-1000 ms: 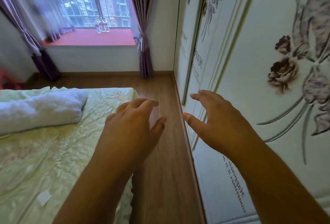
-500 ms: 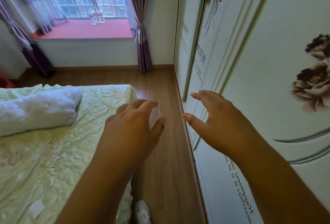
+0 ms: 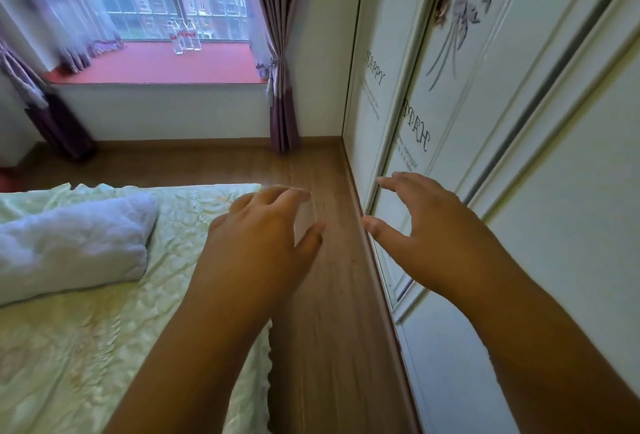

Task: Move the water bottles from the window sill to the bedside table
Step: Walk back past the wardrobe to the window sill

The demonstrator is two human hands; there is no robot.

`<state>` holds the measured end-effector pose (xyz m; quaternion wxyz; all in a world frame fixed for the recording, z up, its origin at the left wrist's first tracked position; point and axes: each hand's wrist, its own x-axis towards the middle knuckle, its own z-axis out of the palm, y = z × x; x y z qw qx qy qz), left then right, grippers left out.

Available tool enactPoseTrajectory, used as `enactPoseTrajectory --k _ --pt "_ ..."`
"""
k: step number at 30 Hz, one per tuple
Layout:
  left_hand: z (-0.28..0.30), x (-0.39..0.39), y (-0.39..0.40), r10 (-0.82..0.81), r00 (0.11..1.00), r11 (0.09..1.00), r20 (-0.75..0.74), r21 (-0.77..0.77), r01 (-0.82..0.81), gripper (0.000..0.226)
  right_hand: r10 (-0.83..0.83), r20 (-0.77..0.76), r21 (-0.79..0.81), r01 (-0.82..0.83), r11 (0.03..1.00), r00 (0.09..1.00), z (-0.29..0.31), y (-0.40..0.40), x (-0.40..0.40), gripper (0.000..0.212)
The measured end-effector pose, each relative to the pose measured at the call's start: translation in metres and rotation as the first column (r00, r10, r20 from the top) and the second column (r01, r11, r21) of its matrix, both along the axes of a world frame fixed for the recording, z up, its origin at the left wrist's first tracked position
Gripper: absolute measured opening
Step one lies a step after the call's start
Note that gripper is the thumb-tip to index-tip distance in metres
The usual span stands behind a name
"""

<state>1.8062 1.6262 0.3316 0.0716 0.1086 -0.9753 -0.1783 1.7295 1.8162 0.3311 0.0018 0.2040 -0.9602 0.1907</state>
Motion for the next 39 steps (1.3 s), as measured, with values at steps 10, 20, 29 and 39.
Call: enactPoseTrajectory --k 10,20,29,39 --pt "-0.011 -0.061 -0.059 0.043 0.998 0.999 0.046 -0.003 -0.043 0.056 0.044 0.037 0.001 -0.044 0.999 0.998 -0.015 -0.062 -0.073 0.064" --pt "-0.008 -0.160 -0.077 0.111 0.994 0.993 0.013 -0.040 -0.110 0.050 0.138 0.042 -0.069 -0.135 0.988 0.990 -0.020 -0.087 -0.192 0.065" --pt "0.003 -0.273 -0.075 0.142 0.989 0.987 -0.033 -0.072 -0.144 0.052 0.198 0.030 -0.075 -0.195 0.978 0.980 -0.002 -0.094 -0.308 0.065" --pt "-0.006 -0.359 -0.093 0.156 0.988 0.985 -0.003 -0.071 -0.156 0.053 0.188 0.040 -0.042 -0.187 0.982 0.981 -0.014 -0.110 -0.393 0.065"
